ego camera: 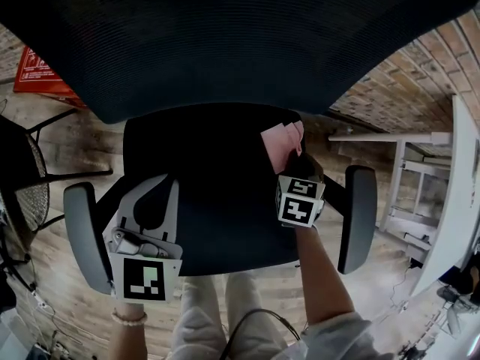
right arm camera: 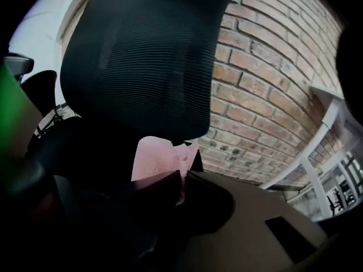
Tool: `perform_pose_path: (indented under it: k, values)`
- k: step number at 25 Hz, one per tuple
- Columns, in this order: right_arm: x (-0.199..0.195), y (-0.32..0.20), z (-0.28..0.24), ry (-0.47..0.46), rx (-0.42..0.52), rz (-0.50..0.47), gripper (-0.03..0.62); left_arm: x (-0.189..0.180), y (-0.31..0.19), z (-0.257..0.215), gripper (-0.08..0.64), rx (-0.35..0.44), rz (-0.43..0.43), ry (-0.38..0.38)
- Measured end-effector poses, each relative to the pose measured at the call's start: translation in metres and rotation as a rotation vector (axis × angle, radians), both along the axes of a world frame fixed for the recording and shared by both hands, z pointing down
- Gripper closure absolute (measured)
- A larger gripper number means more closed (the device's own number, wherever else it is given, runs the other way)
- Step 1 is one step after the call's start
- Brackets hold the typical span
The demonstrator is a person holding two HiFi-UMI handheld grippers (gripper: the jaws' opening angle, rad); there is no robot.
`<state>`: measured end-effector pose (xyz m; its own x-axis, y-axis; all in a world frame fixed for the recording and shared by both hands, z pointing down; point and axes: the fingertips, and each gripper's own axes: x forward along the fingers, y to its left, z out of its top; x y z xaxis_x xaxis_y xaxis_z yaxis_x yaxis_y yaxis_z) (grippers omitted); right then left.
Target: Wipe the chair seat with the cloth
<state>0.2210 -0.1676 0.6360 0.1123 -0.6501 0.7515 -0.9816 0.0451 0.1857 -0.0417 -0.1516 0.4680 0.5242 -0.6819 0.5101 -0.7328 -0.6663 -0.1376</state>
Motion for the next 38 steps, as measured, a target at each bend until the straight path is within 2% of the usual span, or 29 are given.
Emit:
perform_pose_path:
  k: [5,9,13,17,27,38]
  values:
    - [0.013,0.018,0.004,-0.005,-0.031,0.025,0.543,0.008,0.007,0.007,0.541,0.0,0.012,-0.006]
    - [0.012,0.02,0.006,-0.056,-0.037,0.036,0.543,0.013,0.013,0.008,0.541,0.014,0.021,0.016]
    - [0.001,0.021,0.007,-0.101,-0.033,0.021,0.543,0.006,0.022,0.015,0.541,-0.01,-0.015,0.035]
    - [-0.021,0.025,0.012,-0.132,-0.035,-0.03,0.543,-0.003,0.032,0.022,0.541,-0.012,-0.029,0.017]
    - [-0.105,0.035,0.019,-0.206,-0.063,-0.219,0.543,-0.033,0.058,0.029,0.541,-0.019,-0.101,0.01]
    - [-0.221,0.053,0.016,-0.298,-0.067,-0.507,0.543,-0.067,0.086,0.031,0.541,-0.02,-0.178,0.003]
